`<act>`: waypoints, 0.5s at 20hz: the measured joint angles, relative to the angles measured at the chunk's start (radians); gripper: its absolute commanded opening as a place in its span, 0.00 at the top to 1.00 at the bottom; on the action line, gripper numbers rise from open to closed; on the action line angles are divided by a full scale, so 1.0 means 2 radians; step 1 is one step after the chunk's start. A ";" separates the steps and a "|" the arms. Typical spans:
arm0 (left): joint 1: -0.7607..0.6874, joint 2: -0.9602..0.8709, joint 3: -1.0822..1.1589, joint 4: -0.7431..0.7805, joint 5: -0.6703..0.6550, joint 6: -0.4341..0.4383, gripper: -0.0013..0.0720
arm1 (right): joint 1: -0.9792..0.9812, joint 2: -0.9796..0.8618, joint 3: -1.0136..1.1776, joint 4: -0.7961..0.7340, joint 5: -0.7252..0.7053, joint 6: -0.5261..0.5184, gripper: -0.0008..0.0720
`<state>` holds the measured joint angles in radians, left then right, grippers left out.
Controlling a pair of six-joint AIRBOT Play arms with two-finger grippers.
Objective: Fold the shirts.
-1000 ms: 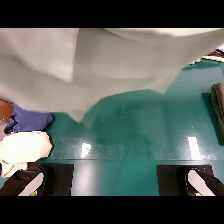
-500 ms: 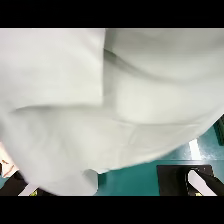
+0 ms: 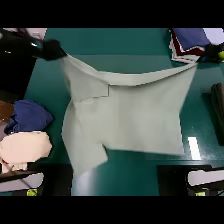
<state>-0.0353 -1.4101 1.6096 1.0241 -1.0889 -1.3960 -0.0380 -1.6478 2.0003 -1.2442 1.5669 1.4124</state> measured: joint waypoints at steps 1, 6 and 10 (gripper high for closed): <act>0.000 -0.023 -0.002 0.000 0.022 0.006 0.95 | 0.000 -0.022 0.000 -0.002 -0.013 0.000 0.96; 0.002 -0.083 -0.007 -0.001 0.146 0.044 0.95 | -0.006 -0.081 0.000 -0.003 -0.104 0.000 0.96; 0.026 -0.093 -0.008 0.000 0.154 0.081 0.95 | -0.010 -0.084 0.000 -0.005 -0.128 -0.005 0.96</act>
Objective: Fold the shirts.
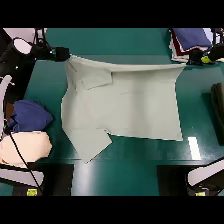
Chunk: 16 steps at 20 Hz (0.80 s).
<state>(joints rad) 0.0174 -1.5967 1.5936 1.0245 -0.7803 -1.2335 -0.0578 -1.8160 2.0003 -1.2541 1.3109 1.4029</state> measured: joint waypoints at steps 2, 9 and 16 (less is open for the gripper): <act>0.020 -0.002 0.000 0.000 -0.027 0.010 0.95 | 0.001 0.006 -0.009 0.001 0.011 -0.004 0.96; 0.053 -0.008 -0.021 0.005 -0.150 0.069 0.95 | 0.032 0.057 -0.155 -0.004 -0.007 -0.008 0.96; 0.056 -0.010 -0.093 0.018 -0.176 0.043 0.12 | 0.057 0.091 -0.274 -0.001 -0.063 0.003 0.65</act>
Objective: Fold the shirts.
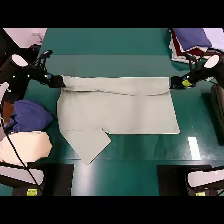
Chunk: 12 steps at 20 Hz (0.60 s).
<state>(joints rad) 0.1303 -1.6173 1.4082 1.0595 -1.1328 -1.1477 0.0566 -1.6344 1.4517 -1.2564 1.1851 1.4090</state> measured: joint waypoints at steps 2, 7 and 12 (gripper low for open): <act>0.000 0.001 -0.006 0.003 -0.004 -0.030 0.12 | 0.002 0.003 -0.011 0.007 -0.001 0.002 0.48; 0.015 0.044 -0.017 0.018 -0.046 -0.076 0.12 | -0.007 0.023 -0.010 0.014 0.060 -0.004 0.48; 0.020 0.170 -0.140 0.055 -0.108 -0.123 0.11 | -0.037 0.106 -0.072 0.016 0.095 -0.019 0.48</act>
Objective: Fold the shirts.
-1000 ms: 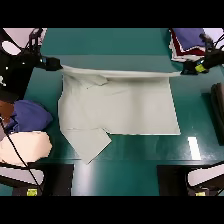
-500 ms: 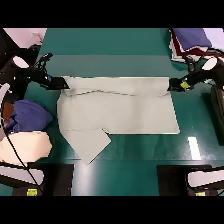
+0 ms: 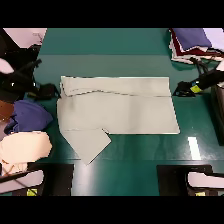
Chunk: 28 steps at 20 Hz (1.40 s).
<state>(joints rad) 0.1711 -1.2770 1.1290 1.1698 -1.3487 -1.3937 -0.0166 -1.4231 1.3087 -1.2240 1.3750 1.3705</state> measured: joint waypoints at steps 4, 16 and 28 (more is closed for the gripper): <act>0.001 0.106 -0.164 -0.013 -0.003 -0.030 0.12 | -0.020 0.067 -0.062 0.001 -0.026 -0.004 0.48; 0.002 0.200 -0.370 -0.114 0.064 -0.026 0.12 | -0.029 0.111 -0.103 0.001 -0.050 -0.005 0.48; -0.039 0.201 -0.390 -0.154 0.138 -0.018 0.95 | -0.051 0.114 -0.111 0.032 -0.023 -0.007 0.48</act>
<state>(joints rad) 0.0940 -0.8753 0.3489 0.8619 -1.0721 -1.4288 -0.1177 -1.1950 1.0866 -1.1606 1.3285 1.3556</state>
